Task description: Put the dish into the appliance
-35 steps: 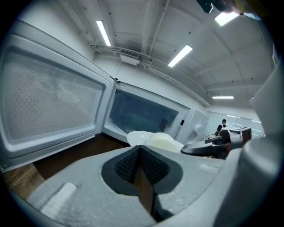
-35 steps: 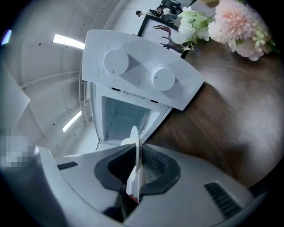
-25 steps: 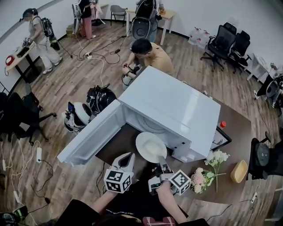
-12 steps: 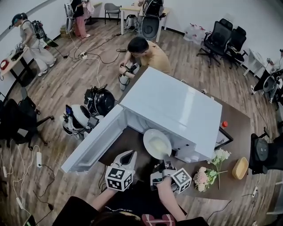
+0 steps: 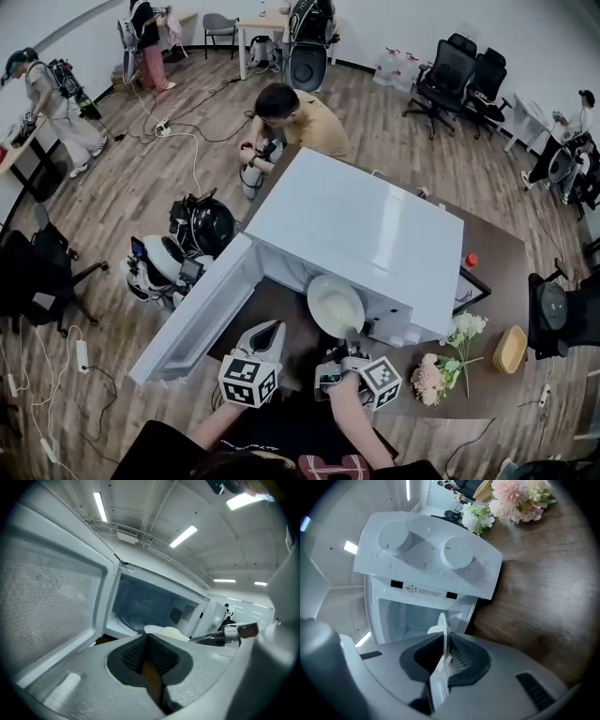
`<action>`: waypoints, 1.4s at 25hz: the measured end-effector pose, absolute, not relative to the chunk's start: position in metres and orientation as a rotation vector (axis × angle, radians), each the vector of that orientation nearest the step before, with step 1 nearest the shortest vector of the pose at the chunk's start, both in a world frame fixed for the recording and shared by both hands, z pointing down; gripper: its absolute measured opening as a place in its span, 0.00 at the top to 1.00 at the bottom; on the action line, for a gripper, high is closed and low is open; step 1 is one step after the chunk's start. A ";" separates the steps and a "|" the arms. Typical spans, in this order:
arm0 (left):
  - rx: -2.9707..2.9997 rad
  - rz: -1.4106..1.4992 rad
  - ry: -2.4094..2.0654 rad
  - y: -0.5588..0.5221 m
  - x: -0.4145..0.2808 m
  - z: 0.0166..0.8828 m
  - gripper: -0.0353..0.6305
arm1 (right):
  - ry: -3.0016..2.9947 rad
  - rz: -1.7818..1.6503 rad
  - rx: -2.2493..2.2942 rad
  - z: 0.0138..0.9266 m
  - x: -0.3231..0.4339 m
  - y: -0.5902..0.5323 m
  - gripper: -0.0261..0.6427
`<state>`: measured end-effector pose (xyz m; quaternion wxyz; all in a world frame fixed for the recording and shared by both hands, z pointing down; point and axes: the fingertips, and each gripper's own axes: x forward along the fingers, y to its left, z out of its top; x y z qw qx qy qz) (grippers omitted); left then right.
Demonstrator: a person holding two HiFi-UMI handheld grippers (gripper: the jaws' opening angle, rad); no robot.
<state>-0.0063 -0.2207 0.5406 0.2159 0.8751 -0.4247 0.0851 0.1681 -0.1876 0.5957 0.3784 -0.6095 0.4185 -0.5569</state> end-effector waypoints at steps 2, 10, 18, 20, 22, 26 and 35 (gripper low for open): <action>2.426 0.242 -1.176 -0.220 -0.008 0.542 0.93 | 1.042 -1.422 -1.552 0.597 0.168 -0.189 0.90; 2.420 0.251 -1.195 -0.220 -0.016 0.543 0.93 | 0.981 -1.423 -1.547 0.602 0.172 -0.192 0.90; 2.418 0.247 -1.221 -0.222 -0.024 0.542 0.93 | 0.972 -1.411 -1.563 0.603 0.170 -0.201 0.89; 2.416 0.242 -1.219 -0.223 -0.024 0.542 0.93 | 0.960 -1.413 -1.564 0.603 0.170 -0.203 0.89; 2.417 0.241 -1.217 -0.224 -0.024 0.542 0.93 | 0.947 -1.420 -1.561 0.605 0.168 -0.205 0.90; 2.421 0.235 -1.215 -0.226 -0.023 0.540 0.93 | 0.942 -1.424 -1.566 0.604 0.167 -0.208 0.90; 2.425 0.232 -1.201 -0.228 -0.021 0.539 0.93 | 0.913 -1.423 -1.552 0.602 0.165 -0.219 0.89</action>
